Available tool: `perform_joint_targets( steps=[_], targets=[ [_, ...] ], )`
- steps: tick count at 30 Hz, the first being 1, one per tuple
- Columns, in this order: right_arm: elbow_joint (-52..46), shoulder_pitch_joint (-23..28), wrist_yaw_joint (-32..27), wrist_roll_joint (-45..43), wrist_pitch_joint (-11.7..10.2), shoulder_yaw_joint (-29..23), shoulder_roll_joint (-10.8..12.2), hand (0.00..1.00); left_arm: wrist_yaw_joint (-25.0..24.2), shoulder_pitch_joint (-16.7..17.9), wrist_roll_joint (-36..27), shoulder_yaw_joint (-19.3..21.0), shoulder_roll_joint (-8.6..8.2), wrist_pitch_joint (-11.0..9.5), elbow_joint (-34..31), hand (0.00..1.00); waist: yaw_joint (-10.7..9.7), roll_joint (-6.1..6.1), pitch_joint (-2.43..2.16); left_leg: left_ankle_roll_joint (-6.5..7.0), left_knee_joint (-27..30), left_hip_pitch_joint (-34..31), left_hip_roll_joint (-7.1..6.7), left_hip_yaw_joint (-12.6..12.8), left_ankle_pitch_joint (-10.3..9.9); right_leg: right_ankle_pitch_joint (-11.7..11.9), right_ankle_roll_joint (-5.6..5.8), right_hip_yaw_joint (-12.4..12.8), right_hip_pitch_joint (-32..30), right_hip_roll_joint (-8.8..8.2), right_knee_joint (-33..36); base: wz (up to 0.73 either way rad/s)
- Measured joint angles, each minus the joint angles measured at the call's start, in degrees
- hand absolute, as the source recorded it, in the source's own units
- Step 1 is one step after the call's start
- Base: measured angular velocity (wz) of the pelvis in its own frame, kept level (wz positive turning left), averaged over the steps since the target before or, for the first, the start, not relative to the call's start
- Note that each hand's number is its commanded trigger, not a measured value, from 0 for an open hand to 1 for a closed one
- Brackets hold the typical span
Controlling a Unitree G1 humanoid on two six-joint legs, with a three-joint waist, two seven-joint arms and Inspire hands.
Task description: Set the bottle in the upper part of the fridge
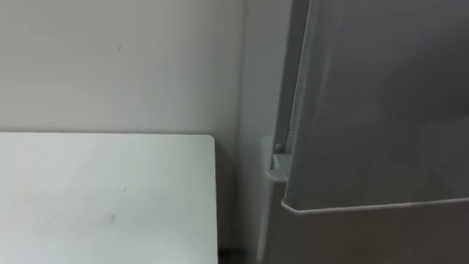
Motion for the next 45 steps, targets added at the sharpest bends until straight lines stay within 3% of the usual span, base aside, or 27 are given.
perform_joint_targets(
  steps=[7, 19, 23, 45],
  targets=[
    [0.01, -1.77, 2.57, -3.54, -0.63, 2.19, -0.01, 0.00, 0.00, -0.67, 0.02, 0.06, 0.03, -0.80, -0.12, 0.00, 0.40, 0.66, 0.24, -0.10, 0.41, -0.12, 0.12, -1.14, -0.07, 0.04, -0.06, -1.37, 0.65, -0.15, 0.02, 0.09],
    [-0.08, -1.82, 4.19, -5.59, -1.41, 4.75, -0.02, 0.00, -0.50, -0.58, 0.10, 0.01, 0.04, -1.29, 0.05, 0.00, 1.79, 1.07, 0.05, -0.10, 0.90, 0.01, 0.02, -1.78, -0.06, 0.09, -0.14, -1.74, 1.68, -0.15, 0.19, 0.02],
    [0.59, -2.47, 4.52, -5.50, -1.44, 8.89, -0.04, 0.00, -0.50, -0.75, 0.08, -2.41, 0.77, -1.28, 0.17, 0.00, 1.98, 1.41, 0.26, -0.10, 1.04, 0.09, 0.08, -1.83, -0.06, 0.15, -0.23, -1.83, 1.73, -0.14, 0.30, 0.00],
    [5.14, -3.81, 5.84, -8.05, -1.65, 12.66, -0.15, 0.00, -0.50, -0.81, 1.15, -4.53, 1.43, -0.80, -2.03, 0.00, 2.87, 0.85, 0.33, -0.19, 1.38, 0.03, 0.69, -2.17, -0.03, 0.32, -0.37, -3.00, 1.83, -0.23, 0.22, 0.00]
  ],
)
